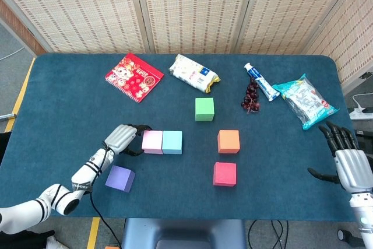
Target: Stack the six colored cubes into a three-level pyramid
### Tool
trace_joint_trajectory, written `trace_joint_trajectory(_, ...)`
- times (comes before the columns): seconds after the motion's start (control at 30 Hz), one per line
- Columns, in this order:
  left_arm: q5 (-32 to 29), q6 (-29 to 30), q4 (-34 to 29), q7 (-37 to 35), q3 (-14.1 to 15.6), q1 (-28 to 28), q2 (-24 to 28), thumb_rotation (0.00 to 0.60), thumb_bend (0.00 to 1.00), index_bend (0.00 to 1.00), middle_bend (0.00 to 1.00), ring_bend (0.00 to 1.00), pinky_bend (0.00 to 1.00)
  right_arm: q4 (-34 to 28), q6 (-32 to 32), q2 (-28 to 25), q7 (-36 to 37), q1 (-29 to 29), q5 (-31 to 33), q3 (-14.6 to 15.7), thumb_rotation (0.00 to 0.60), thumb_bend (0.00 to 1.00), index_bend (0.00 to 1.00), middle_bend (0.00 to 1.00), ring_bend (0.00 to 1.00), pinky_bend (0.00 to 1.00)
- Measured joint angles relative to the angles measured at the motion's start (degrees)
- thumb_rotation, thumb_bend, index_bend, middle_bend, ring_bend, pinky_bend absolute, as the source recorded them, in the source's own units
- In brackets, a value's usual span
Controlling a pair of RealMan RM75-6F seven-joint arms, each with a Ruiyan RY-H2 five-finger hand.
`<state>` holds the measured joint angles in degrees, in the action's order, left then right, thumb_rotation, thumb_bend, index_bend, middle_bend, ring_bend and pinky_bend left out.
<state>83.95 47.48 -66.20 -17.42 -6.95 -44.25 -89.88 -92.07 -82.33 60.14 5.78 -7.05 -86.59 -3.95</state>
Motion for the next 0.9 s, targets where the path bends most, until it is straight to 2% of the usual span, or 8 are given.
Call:
trace_joint_trajectory(0.2, -1.7, 1.3, 2.2, 3.0, -0.4, -0.2, -2.5, 0.6, 0.34, 0.33, 0.4, 0.36, 0.35, 0.1, -0.2, -0.1, 0.2, 0.2, 0.1, 0.0, 0.6, 0.12, 0.0, 0.0, 0.0, 0.01)
trace_joint_trajectory(0.9, -2.8, 1.9, 1.3, 4.0, 0.7, -0.1, -2.6, 0.6, 0.34, 0.32, 0.39, 0.35, 0.34, 0.4, -0.5, -0.1, 0.8, 0.8, 0.3, 0.3, 0.6, 0.12, 0.0, 0.0, 0.0, 0.01)
